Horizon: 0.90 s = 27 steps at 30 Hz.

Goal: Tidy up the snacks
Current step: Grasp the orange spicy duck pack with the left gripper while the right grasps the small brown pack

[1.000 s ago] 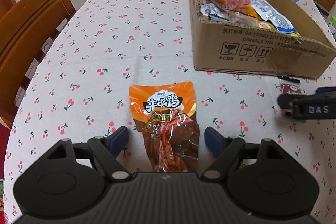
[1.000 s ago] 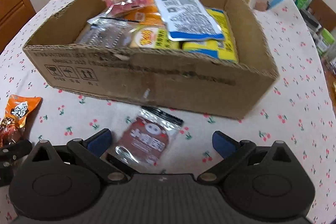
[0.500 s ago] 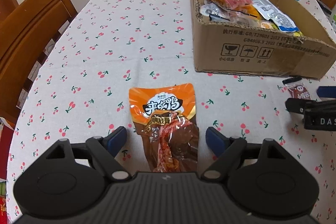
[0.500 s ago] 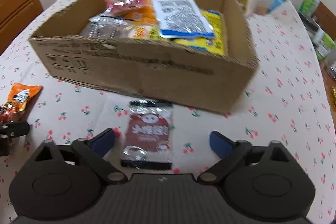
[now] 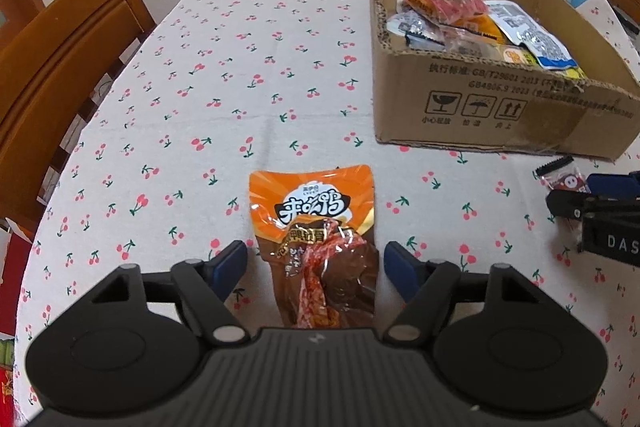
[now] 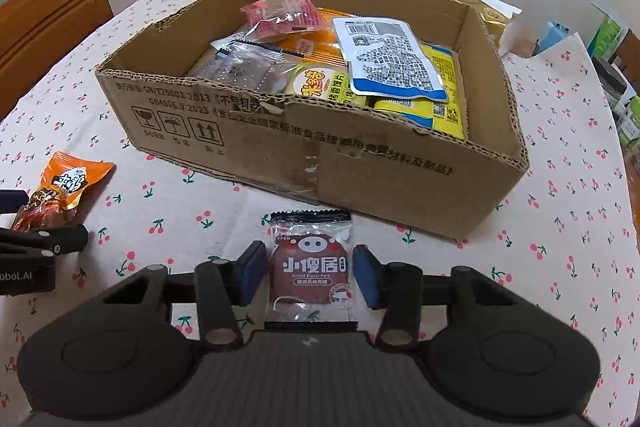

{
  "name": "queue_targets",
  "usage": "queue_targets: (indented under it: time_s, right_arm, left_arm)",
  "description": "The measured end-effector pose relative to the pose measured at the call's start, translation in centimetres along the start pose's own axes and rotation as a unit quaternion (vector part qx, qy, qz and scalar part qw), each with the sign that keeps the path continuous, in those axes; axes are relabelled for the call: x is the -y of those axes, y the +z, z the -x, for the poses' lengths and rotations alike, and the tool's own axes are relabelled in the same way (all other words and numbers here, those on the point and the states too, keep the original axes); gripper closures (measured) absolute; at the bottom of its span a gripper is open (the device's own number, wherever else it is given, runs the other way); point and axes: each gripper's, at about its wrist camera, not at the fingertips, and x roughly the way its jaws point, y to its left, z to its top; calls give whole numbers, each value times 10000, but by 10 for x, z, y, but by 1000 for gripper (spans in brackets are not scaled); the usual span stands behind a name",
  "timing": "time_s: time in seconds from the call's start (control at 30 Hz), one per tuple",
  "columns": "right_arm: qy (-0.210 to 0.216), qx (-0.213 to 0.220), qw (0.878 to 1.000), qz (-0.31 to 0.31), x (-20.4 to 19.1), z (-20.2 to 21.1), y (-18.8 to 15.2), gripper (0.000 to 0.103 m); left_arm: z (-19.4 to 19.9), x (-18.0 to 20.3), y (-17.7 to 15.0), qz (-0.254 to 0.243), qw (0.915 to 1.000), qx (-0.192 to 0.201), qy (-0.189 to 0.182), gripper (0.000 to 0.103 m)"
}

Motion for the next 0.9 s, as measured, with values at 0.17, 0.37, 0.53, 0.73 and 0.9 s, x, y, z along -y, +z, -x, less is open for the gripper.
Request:
queue_targets:
  time_s: [0.17, 0.37, 0.53, 0.73, 0.9]
  right_arm:
    - [-12, 35, 10000, -13, 0, 0, -1, 49]
    - [5, 5, 10000, 23, 0, 1, -2, 52]
    - [59, -16, 10000, 42, 2, 5, -2, 53]
    - [210, -13, 9997, 148, 3, 18, 0, 53]
    - [365, -23, 9990, 260, 7, 36, 1, 53]
  left_arm:
    - [-1, 0, 1, 145, 9998, -48, -102, 39]
    - [-1, 0, 3, 146, 9998, -57, -146, 42]
    - [2, -1, 3, 52, 9997, -89, -221, 42]
    - [13, 0, 4, -172, 9992, -98, -350, 42]
    - [28, -1, 5, -380, 9982, -52, -451, 42]
